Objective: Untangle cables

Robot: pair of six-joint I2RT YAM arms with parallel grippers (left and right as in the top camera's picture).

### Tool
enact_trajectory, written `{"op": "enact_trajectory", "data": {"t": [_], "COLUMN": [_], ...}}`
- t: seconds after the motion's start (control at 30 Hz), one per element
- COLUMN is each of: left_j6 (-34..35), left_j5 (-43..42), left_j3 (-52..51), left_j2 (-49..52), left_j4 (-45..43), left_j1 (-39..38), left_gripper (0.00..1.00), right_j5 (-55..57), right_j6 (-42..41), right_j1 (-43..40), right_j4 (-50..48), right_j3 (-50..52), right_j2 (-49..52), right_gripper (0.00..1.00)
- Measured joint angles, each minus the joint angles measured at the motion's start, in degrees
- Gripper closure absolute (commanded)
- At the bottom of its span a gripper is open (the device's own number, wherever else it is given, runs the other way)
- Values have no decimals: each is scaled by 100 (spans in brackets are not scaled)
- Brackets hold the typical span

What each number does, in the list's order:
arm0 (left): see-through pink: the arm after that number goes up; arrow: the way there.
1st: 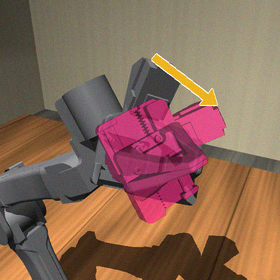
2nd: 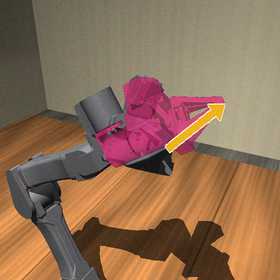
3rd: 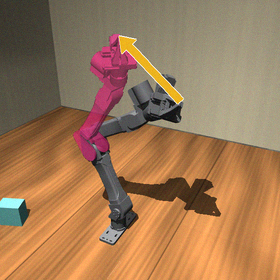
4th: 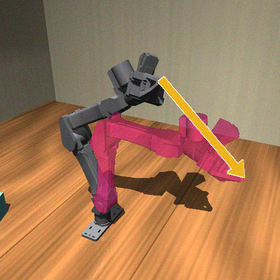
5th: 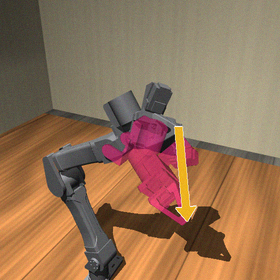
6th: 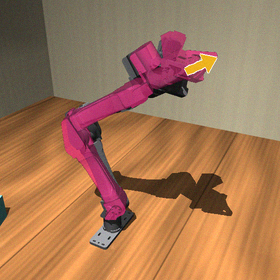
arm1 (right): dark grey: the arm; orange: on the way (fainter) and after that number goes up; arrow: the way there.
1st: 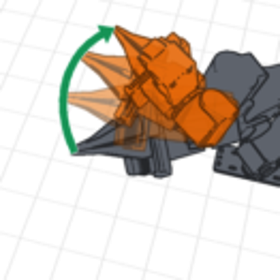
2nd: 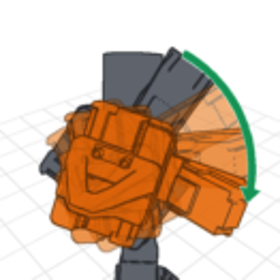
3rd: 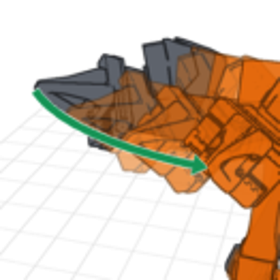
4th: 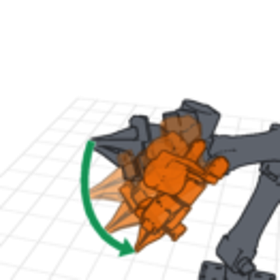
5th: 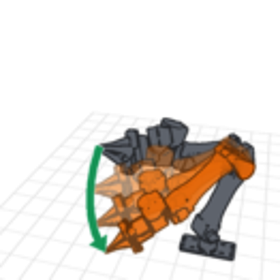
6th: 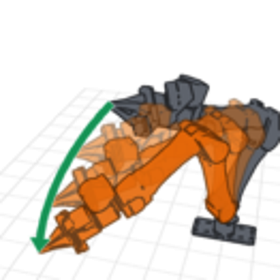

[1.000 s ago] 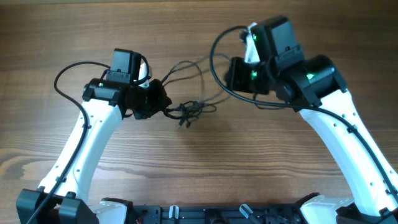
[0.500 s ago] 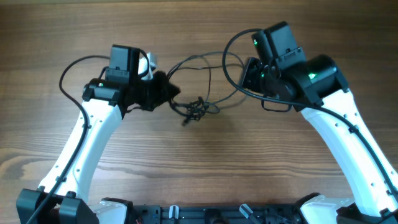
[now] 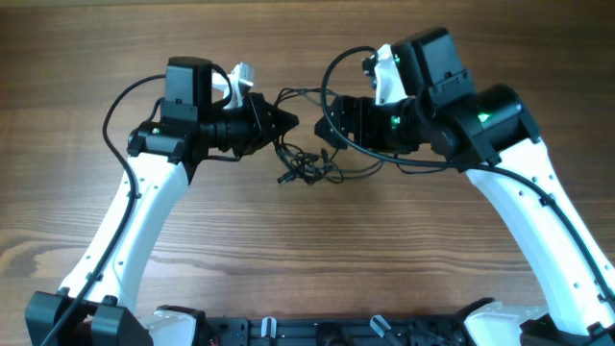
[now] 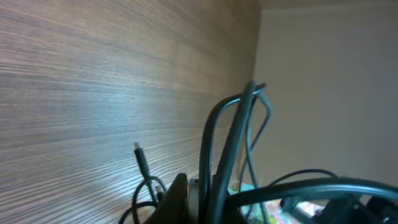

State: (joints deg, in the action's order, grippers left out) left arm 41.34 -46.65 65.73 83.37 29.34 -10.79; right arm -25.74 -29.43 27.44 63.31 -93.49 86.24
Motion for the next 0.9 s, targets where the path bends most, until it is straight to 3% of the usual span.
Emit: {"op": "enact_trajectory", "data": {"t": [0.23,0.4,0.5,0.77,0.9], "left_j6": [708,914,1012,1626,1803], "left_j5": [-17,-17,-17,9,11], "left_j3": [0,0,0,-2,0], "left_j2": [0,0,0,0,0], "left_j4": [-459,-476,-474,-474,-402], "left_j1": [0,0,0,0,0], "left_gripper": [96,96,96,96,96], "right_j5": [-125,13,66,24,24], "right_j6": [61,-13,-15,472,579], "right_j1": [442,579,579,721,750], "right_j4": [7,28,33,9,-101], "right_j3": [57,155,157,186,199], "right_j2": [0,15,94,382,382], "right_gripper": [5,44,58,61,73]}}
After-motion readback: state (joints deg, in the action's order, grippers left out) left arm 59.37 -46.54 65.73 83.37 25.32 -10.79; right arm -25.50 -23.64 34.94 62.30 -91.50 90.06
